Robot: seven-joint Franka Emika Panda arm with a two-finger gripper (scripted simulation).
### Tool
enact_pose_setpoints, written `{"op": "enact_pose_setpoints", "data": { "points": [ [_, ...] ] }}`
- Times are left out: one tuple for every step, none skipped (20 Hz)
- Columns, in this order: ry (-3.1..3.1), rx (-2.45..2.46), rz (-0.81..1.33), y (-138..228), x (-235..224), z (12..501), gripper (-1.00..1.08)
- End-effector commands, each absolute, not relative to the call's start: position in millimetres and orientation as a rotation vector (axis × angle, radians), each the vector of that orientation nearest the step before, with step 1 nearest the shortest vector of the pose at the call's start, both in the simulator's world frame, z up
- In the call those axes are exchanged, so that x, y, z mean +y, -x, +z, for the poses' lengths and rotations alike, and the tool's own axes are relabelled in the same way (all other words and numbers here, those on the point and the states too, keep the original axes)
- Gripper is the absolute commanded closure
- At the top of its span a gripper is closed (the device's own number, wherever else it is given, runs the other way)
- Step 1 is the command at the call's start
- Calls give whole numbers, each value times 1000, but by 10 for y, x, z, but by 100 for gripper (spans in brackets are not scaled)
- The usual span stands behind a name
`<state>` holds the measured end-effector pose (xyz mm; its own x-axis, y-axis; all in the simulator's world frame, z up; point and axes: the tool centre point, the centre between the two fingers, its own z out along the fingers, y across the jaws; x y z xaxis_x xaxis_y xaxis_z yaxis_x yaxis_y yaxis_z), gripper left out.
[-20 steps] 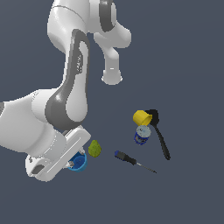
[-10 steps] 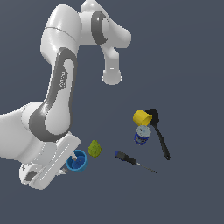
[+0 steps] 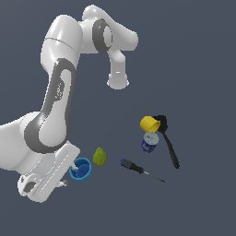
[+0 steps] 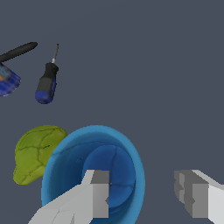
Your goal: Pick up a designated object from a clutter of objects.
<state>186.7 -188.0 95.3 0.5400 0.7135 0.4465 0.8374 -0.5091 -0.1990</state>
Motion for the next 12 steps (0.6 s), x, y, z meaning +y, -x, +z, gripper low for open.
{"op": "enact_pose_setpoints", "data": {
  "points": [
    [2384,-1277,-443,-1873,-1892,941,-20],
    [2384,-1277,-443,-1873,-1895,937,-20],
    [2387,-1273,-440,-1869,-1890,942,-20],
    [2387,-1273,-440,-1870,-1888,937,-20],
    [2387,-1273,-440,-1871,-1882,923,-20],
    [2386,-1274,-440,-1874,-1869,903,-20],
    [2386,-1274,-440,-1877,-1854,870,-20],
    [2386,-1275,-441,-1881,-1831,833,-20],
    [2385,-1276,-442,-1885,-1806,788,-20],
    [2385,-1276,-442,-1888,-1787,746,-20],
    [2385,-1276,-442,-1891,-1768,718,-20],
    [2385,-1276,-442,-1892,-1757,695,-20]
  ]
}}
